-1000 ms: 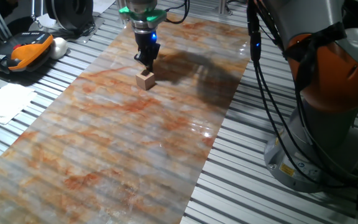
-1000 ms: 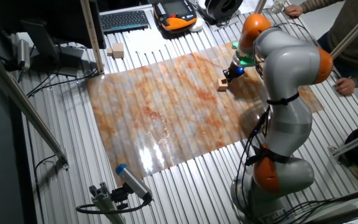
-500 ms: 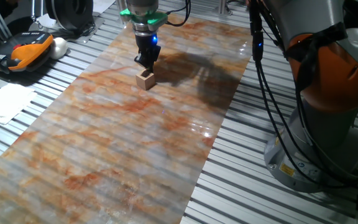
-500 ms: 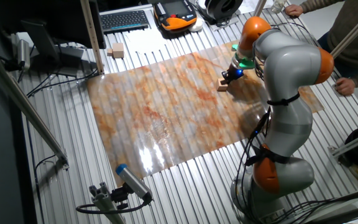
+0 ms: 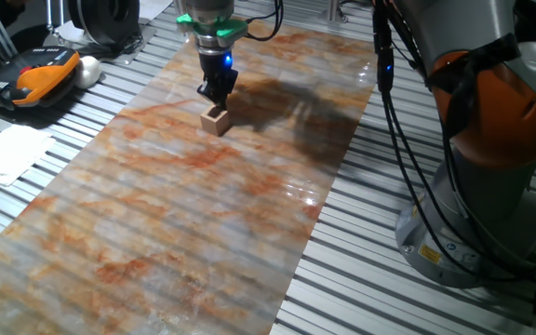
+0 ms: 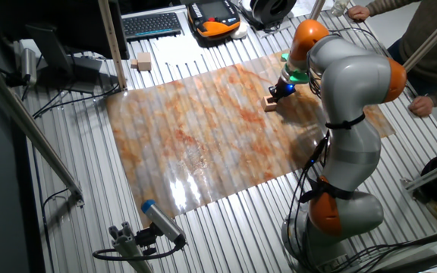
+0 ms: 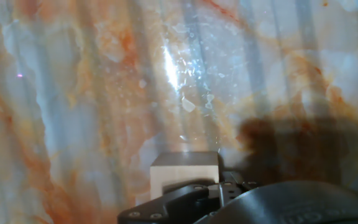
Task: Use the gripper to push the small block from left to right
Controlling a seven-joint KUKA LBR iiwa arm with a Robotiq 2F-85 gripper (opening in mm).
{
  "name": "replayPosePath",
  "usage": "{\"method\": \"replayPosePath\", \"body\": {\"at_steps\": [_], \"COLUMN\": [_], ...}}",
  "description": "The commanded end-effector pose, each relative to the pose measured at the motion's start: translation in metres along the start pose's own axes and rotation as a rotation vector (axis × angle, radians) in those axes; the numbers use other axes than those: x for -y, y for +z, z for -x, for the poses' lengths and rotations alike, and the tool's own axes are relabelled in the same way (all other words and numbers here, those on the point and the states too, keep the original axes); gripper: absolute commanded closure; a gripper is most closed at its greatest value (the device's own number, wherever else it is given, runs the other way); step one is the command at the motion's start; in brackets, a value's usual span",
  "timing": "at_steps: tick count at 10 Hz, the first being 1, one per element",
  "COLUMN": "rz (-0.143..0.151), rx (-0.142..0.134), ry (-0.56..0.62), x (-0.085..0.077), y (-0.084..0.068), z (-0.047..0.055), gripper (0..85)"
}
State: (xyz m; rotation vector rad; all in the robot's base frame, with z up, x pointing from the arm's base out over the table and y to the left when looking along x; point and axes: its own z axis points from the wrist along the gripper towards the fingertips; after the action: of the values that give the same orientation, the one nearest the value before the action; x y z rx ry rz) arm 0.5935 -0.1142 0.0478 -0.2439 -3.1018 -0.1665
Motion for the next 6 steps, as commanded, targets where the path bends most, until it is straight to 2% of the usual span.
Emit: {"method": "replayPosePath", "body": {"at_steps": [1, 6], "rz": [0.002, 0.011], "rx": [0.000, 0.004], "ry": [0.004, 0.020], "x": [-0.0019, -0.0117], "y": [0.0009, 0.0068], "z": [-0.0008, -0.0032], "gripper": [85.0, 85.0]}}
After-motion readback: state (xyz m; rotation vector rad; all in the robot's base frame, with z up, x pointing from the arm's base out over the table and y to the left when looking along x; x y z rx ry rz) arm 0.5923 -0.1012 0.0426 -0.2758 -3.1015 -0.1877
